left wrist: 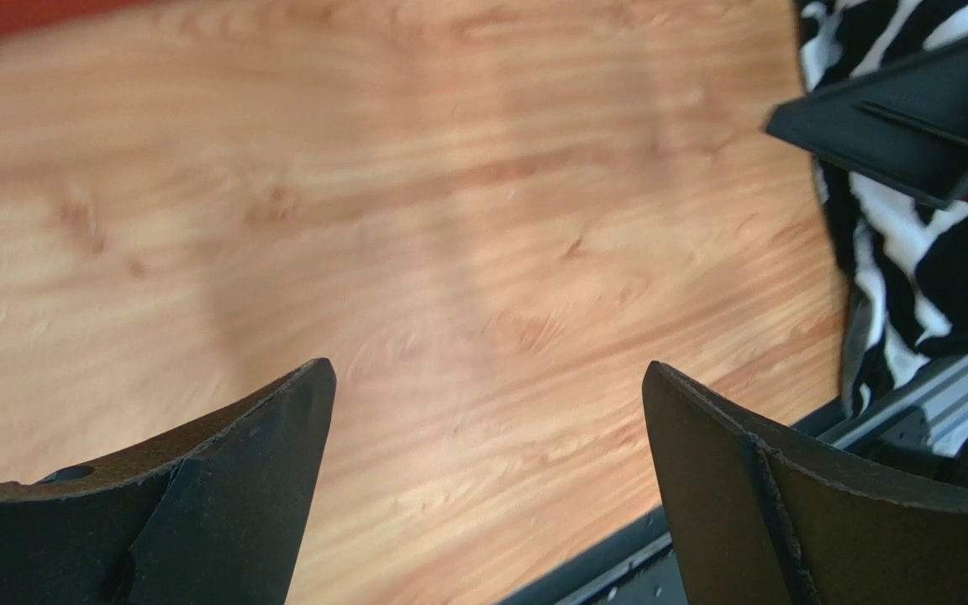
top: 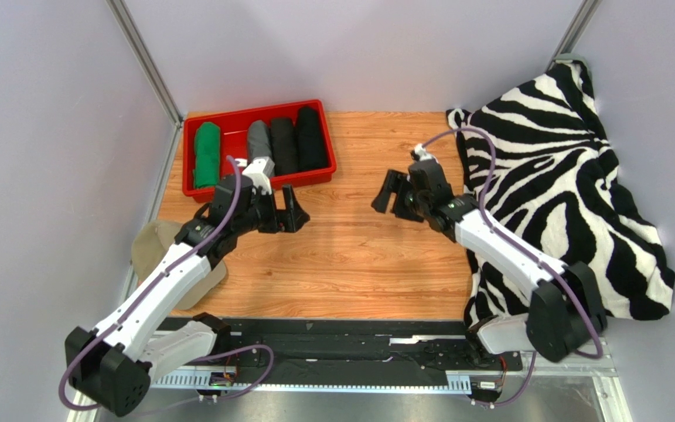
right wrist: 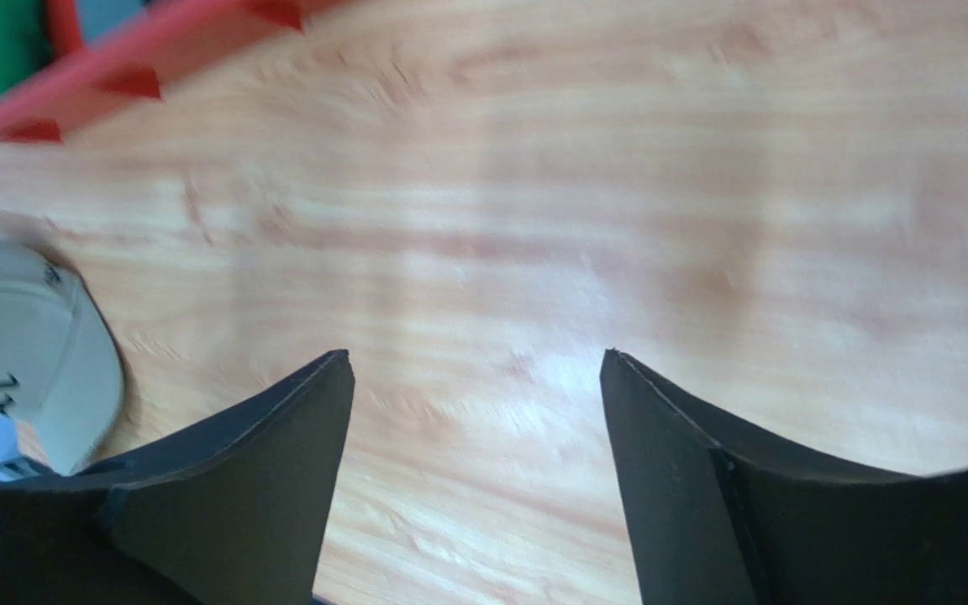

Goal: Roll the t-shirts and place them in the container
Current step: Reset both arms

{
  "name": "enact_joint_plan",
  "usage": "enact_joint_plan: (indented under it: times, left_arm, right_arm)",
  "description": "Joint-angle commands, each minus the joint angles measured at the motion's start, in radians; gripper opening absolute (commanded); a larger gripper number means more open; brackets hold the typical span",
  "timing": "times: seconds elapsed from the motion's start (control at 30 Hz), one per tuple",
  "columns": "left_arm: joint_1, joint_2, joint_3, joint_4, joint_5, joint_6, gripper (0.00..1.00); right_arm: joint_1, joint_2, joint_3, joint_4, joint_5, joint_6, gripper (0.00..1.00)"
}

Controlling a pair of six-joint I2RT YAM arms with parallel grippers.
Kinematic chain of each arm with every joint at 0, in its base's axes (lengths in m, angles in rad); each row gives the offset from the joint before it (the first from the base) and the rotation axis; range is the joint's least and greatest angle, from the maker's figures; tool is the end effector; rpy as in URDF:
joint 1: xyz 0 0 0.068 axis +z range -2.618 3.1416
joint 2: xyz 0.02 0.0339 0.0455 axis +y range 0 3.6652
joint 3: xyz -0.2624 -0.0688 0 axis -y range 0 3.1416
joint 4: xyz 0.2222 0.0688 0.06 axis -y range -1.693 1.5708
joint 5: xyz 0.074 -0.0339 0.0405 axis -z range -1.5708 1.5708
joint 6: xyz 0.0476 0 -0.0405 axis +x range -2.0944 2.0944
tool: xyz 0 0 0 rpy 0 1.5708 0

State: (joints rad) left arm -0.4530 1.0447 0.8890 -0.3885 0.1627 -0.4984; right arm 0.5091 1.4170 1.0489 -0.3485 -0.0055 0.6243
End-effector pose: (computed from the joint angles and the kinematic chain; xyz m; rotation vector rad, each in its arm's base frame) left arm 0.1949 -0.1035 0.3026 0.0510 2.1955 -0.7253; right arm 0.2622 0.1466 0.2690 0.1329 2.3560 0.5820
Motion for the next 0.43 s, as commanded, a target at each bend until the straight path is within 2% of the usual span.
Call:
enact_joint_plan:
  times: [0.0, 0.17, 0.4]
  left_arm:
    - [0.005, -0.118, -0.045, -0.124, -0.026, -0.011, 0.99]
    - [0.005, -0.231, -0.054, -0.179, -0.025, 0.024, 0.99]
    - [0.005, -0.305, -0.09, -0.162, -0.041, -0.005, 0.99]
  right_arm:
    - [0.003, -0.174, -0.159, -0.007, 0.004, 0.014, 0.78]
    - [0.003, -0.331, -0.245, -0.044, 0.05, 0.008, 0.79]
    - [0.003, -0.382, -0.222, -0.095, 0.071, -0.014, 0.82]
